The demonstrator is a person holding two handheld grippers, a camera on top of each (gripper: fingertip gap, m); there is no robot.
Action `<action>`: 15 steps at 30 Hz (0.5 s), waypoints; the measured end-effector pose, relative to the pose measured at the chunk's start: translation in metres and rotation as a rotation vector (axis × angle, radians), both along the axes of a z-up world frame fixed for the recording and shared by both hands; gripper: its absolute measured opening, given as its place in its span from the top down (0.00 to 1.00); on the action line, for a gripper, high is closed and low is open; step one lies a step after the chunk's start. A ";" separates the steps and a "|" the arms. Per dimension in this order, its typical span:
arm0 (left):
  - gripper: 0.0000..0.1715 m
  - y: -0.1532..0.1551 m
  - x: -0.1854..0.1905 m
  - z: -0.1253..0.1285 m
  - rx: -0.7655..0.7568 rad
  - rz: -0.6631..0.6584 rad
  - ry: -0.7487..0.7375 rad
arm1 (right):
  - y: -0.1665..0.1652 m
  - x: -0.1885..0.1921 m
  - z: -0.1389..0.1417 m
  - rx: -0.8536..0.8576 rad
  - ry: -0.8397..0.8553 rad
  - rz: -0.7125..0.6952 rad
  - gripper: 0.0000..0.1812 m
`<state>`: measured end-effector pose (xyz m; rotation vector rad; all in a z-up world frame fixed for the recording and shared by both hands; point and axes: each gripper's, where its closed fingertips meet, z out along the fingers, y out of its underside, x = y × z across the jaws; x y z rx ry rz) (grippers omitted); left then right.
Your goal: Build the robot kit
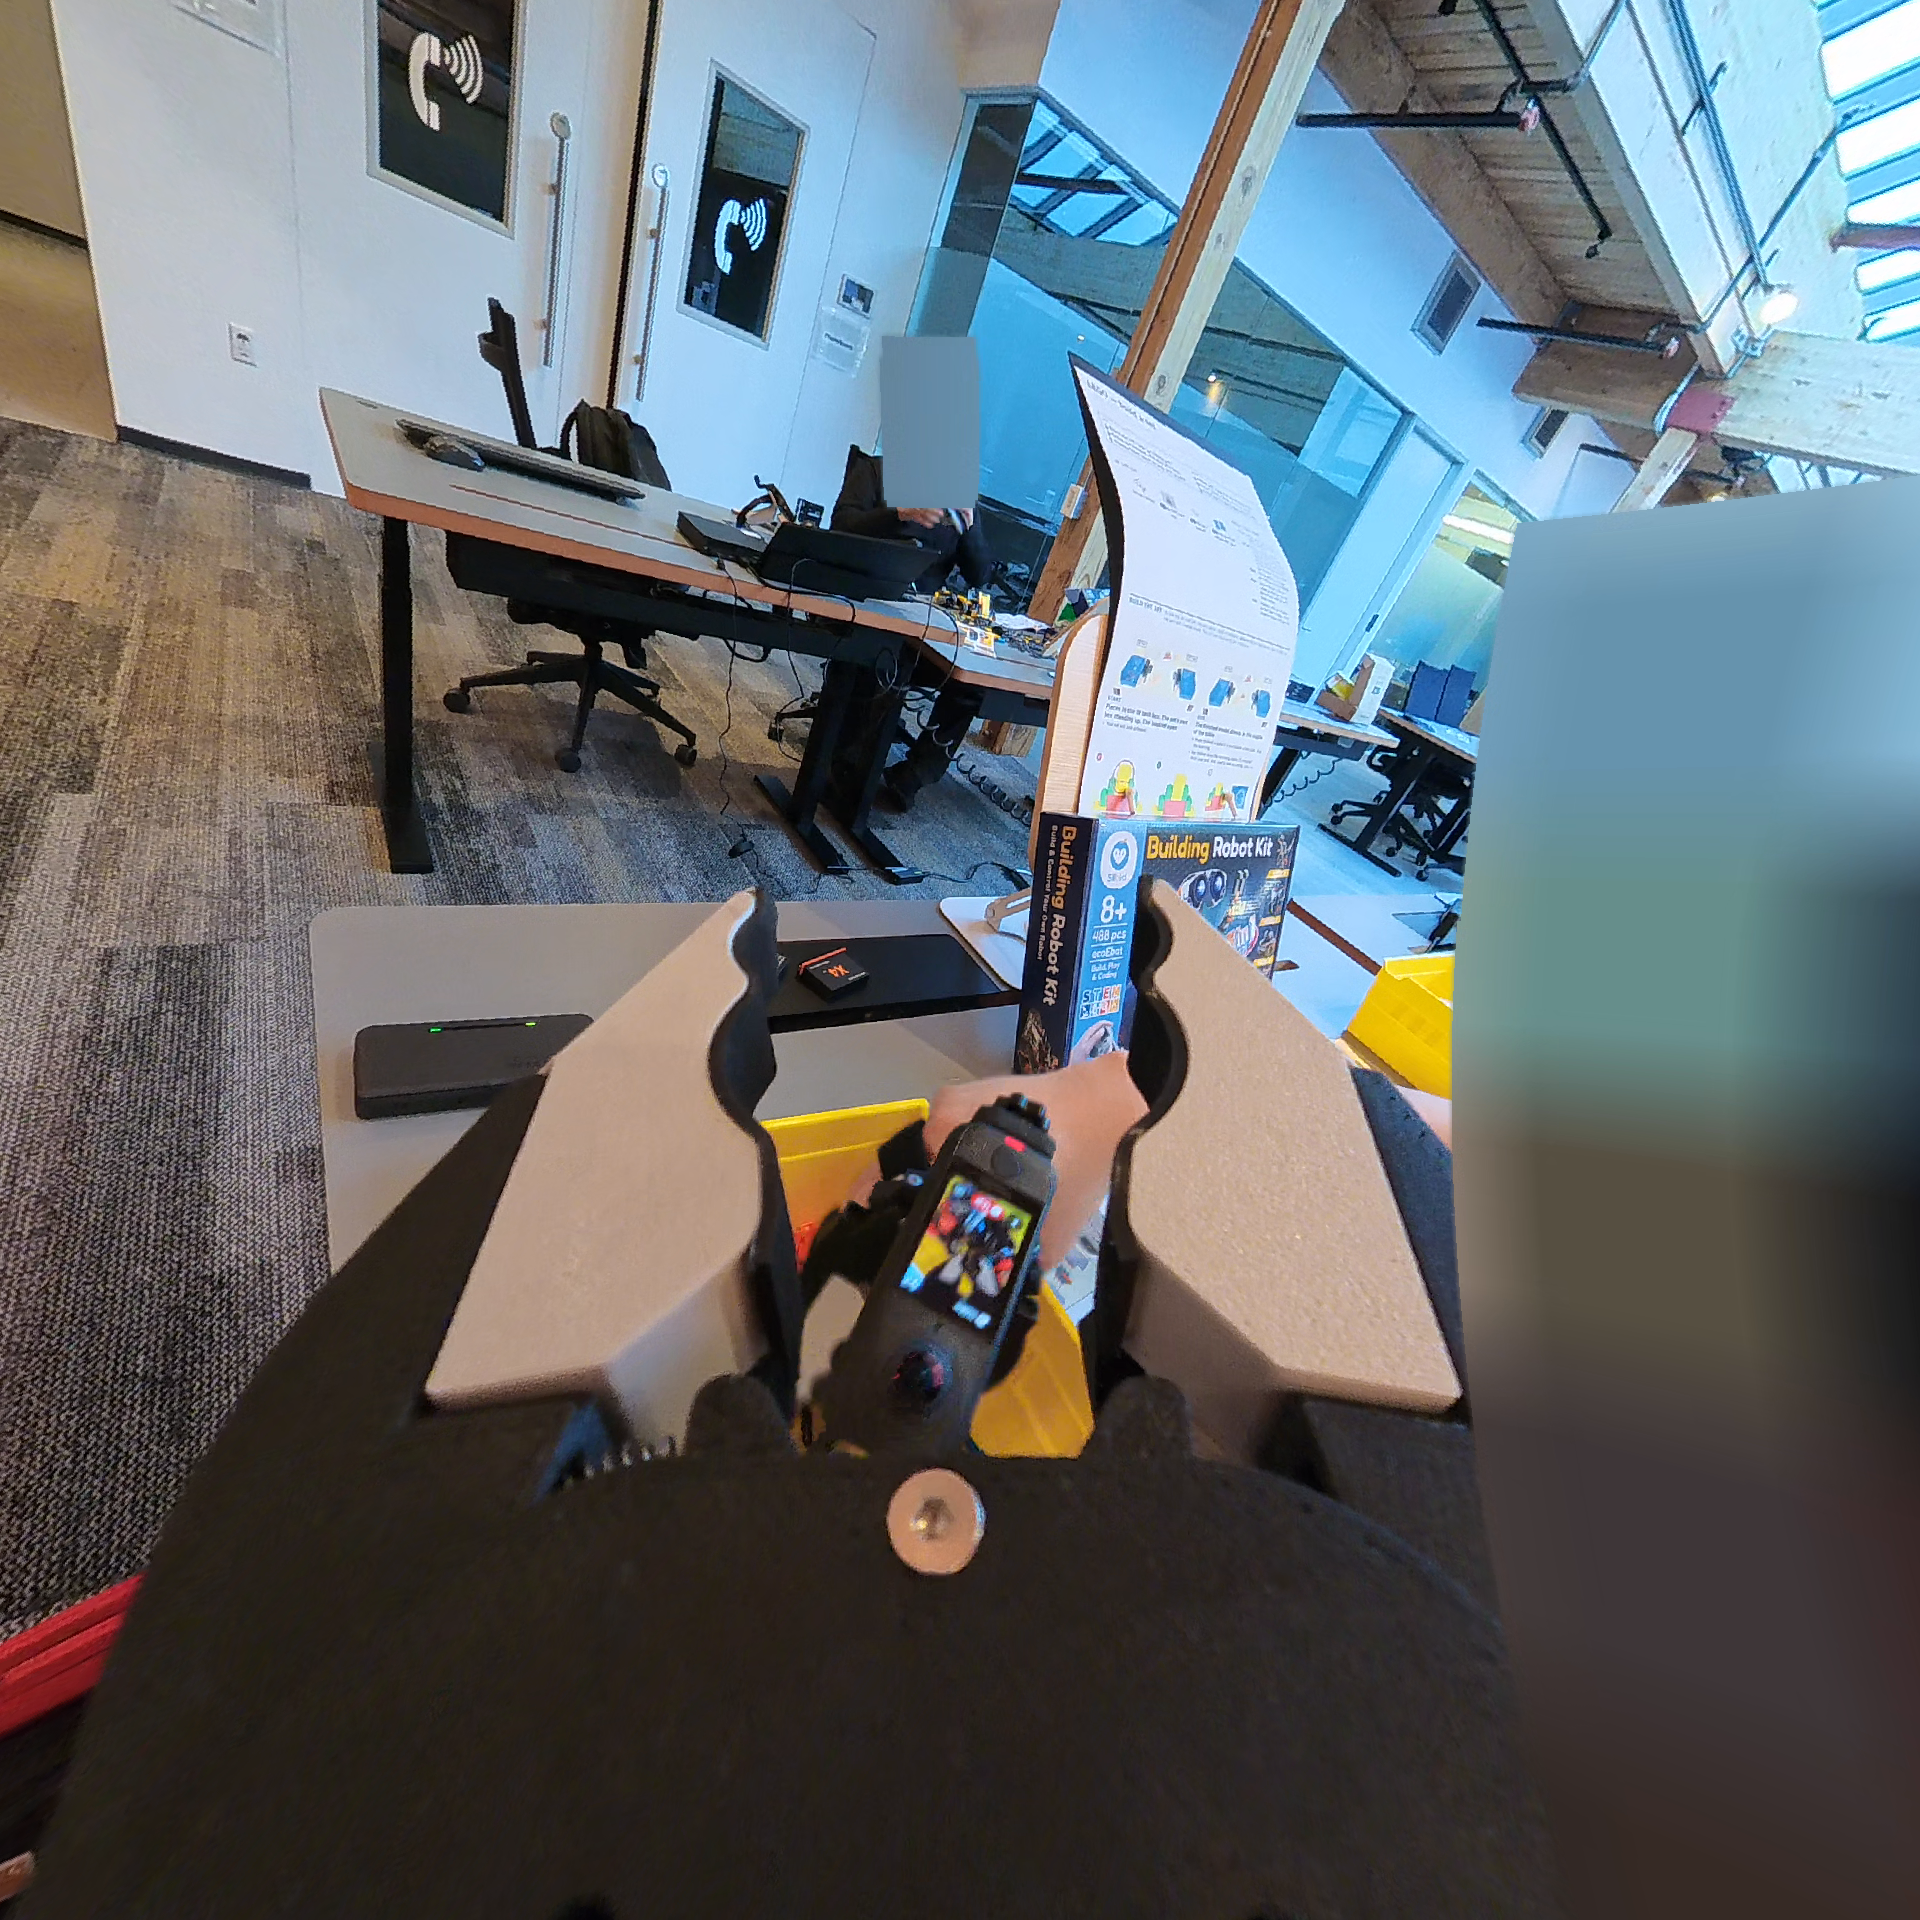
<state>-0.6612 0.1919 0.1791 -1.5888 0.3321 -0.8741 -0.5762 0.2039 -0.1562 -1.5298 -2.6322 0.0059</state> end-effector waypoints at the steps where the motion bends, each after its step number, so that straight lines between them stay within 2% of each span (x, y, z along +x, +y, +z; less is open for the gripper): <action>1: 0.62 0.000 0.000 0.000 0.001 0.001 0.001 | -0.014 -0.003 0.004 -0.072 0.024 0.007 0.80; 4: 0.62 -0.001 0.000 0.001 0.005 0.003 0.002 | -0.055 -0.006 0.014 -0.239 0.025 0.048 0.75; 8: 0.62 0.000 0.002 0.000 0.001 -0.001 0.009 | -0.103 0.004 0.016 -0.416 -0.076 0.073 0.59; 12: 0.62 -0.001 0.003 -0.001 0.001 -0.004 0.010 | -0.119 -0.005 0.003 -0.361 -0.082 0.116 0.47; 14: 0.62 -0.001 0.002 0.000 0.001 -0.005 0.009 | -0.112 -0.010 -0.004 -0.235 -0.081 0.160 0.54; 15: 0.62 -0.001 0.002 0.000 0.002 -0.006 0.008 | -0.114 -0.011 -0.004 -0.224 -0.091 0.155 0.55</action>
